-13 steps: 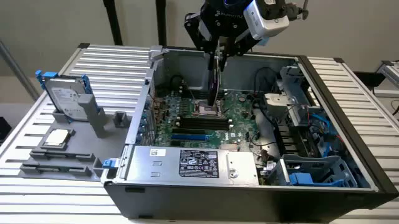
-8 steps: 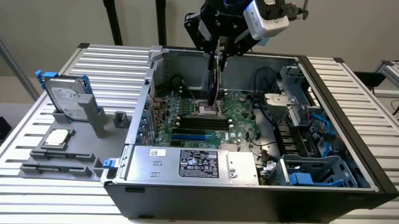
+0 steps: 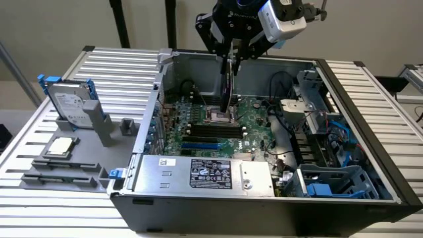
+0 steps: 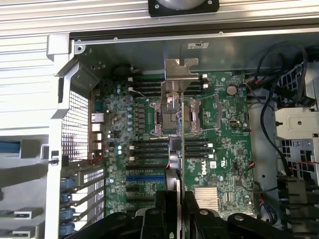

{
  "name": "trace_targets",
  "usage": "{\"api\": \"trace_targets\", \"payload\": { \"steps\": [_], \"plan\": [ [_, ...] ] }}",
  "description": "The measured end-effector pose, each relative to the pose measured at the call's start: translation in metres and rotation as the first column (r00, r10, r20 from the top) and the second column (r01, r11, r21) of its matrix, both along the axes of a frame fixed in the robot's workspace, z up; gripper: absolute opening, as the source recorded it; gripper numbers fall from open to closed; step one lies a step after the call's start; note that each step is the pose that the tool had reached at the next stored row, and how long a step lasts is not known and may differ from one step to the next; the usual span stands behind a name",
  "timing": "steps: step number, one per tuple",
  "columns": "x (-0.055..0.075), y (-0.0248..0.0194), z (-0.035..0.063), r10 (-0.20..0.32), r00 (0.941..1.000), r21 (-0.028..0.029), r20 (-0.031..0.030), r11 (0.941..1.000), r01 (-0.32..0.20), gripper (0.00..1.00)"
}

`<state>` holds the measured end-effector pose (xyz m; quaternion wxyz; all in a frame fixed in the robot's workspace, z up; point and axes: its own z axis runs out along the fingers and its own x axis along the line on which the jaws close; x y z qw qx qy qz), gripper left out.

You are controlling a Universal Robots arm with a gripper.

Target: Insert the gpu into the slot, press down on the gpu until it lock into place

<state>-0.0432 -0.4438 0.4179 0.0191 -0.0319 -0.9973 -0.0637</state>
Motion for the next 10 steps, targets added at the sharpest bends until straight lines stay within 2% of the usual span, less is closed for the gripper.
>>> {"api": "trace_targets", "payload": {
  "steps": [2,5,10],
  "plan": [
    [0.0003,0.0000,0.0000,0.006,1.0000,0.0000,-0.0001,1.0000,-0.006,0.26],
    [0.0003,0.0000,-0.0004,0.060,0.9982,0.0002,0.0000,0.9982,-0.060,0.26],
    [0.0003,0.0000,-0.0017,0.149,0.9888,0.0000,0.0001,0.9888,-0.149,0.26]
  ]
}}
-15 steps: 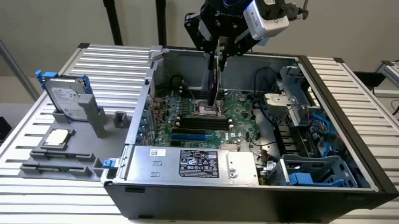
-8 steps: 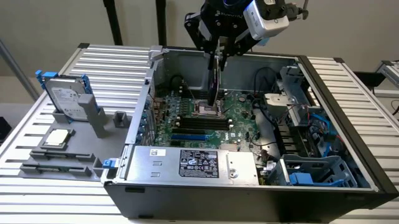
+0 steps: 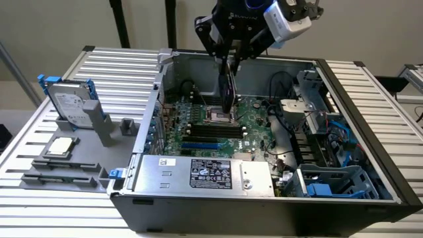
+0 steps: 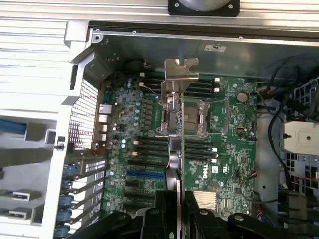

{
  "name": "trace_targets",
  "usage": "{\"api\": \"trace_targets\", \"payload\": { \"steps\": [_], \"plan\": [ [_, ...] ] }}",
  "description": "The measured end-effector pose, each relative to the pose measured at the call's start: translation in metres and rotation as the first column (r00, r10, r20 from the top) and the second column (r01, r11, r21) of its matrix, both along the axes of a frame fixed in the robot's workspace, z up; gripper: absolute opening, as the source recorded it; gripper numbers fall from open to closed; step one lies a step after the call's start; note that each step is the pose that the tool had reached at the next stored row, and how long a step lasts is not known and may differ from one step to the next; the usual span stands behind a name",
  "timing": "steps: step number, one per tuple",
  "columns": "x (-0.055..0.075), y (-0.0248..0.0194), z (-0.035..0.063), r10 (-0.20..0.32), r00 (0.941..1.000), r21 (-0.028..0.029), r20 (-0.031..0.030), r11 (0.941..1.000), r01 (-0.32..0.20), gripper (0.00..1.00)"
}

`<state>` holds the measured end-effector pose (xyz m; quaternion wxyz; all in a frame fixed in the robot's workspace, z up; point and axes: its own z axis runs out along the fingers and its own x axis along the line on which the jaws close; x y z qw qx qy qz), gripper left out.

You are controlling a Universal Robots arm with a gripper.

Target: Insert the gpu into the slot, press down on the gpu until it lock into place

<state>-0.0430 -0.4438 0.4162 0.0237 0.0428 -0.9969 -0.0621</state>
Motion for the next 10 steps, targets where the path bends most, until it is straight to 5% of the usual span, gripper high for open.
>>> {"api": "trace_targets", "payload": {
  "steps": [5,10],
  "plan": [
    [0.0000,0.0000,-0.0015,0.092,0.9958,0.0000,0.0000,0.9958,-0.092,0.26],
    [0.0000,0.0000,-0.0029,0.182,0.9834,0.0000,0.0000,0.9834,-0.182,0.26]
  ]
}}
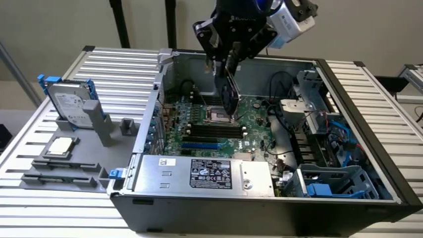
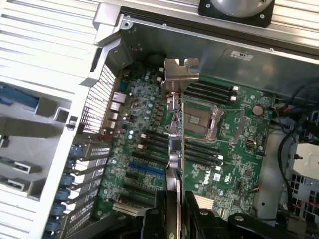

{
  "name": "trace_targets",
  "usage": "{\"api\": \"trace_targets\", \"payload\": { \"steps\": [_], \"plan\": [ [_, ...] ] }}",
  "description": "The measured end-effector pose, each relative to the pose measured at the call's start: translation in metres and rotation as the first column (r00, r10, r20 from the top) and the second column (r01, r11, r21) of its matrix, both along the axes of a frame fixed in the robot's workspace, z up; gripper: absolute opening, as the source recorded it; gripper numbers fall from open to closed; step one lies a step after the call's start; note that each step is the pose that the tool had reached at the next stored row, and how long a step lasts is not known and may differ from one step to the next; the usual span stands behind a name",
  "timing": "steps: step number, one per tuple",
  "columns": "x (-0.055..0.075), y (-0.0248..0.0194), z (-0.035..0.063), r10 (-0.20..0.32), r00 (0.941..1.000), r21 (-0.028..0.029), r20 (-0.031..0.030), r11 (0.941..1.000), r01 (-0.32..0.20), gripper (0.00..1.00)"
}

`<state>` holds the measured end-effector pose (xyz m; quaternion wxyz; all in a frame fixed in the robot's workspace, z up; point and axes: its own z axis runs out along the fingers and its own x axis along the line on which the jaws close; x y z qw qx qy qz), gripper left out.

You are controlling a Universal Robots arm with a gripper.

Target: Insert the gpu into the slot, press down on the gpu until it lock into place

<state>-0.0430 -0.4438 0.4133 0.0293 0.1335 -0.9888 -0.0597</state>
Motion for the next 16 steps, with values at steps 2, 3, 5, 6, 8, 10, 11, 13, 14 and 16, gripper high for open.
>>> {"api": "trace_targets", "payload": {
  "steps": [2,3,5,6,8,10,11,13,14,16],
  "plan": [
    [0.0000,0.0000,-0.0006,0.037,0.9993,-0.0001,0.0000,0.9993,-0.037,0.26],
    [0.0000,0.0000,-0.0009,0.055,0.9985,0.0000,0.0000,0.9985,-0.055,0.26],
    [0.0000,0.0000,-0.0015,0.091,0.9959,-0.0001,0.0001,0.9959,-0.091,0.26],
    [0.0000,0.0000,-0.0019,0.109,0.9940,0.0000,0.0002,0.9940,-0.109,0.26],
    [0.0000,0.0000,-0.0025,0.146,0.9893,0.0000,0.0003,0.9893,-0.146,0.26],
    [0.0000,0.0000,-0.0032,0.181,0.9835,0.0000,0.0004,0.9835,-0.181,0.26],
    [0.0000,0.0000,-0.0035,0.199,0.9799,-0.0002,0.0004,0.9799,-0.199,0.26],
    [0.0000,0.0000,-0.0041,0.234,0.9721,-0.0002,0.0007,0.9721,-0.234,0.26],
    [0.0000,0.0000,-0.0046,0.253,0.9675,-0.0003,0.0011,0.9675,-0.253,0.26],
    [0.0000,0.0000,-0.0053,0.288,0.9576,-0.0006,0.0025,0.9576,-0.288,0.26]
  ]
}}
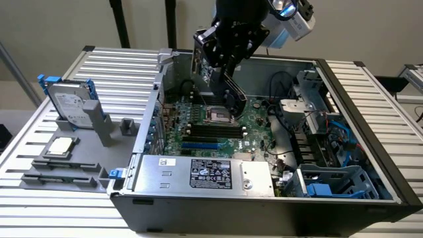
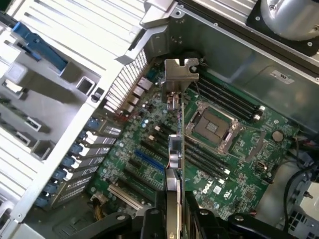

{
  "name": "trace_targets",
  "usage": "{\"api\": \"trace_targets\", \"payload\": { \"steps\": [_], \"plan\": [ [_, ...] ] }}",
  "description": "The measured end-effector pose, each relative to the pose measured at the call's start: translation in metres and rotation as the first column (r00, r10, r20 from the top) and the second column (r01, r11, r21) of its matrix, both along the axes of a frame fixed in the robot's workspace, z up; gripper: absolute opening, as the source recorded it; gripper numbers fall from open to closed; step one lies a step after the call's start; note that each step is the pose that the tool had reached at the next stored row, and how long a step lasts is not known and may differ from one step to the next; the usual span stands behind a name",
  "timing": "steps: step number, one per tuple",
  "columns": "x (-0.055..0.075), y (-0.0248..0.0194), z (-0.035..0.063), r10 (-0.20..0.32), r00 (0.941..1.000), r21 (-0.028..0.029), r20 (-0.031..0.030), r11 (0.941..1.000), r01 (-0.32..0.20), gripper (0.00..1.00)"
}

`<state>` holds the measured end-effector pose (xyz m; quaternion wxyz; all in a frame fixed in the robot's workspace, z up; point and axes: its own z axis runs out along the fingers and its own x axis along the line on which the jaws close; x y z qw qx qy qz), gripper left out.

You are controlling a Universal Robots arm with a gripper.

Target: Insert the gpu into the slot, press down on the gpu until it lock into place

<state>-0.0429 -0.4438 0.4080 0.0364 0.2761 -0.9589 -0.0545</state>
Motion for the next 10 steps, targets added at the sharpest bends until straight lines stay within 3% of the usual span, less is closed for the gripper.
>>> {"api": "trace_targets", "payload": {
  "steps": [5,10],
  "plan": [
    [0.0000,0.0000,-0.0021,0.091,0.9958,-0.0004,0.0056,0.9959,-0.091,0.26],
    [0.0000,0.0000,-0.0044,0.180,0.9835,-0.0011,0.0122,0.9836,-0.180,0.26]
  ]
}}
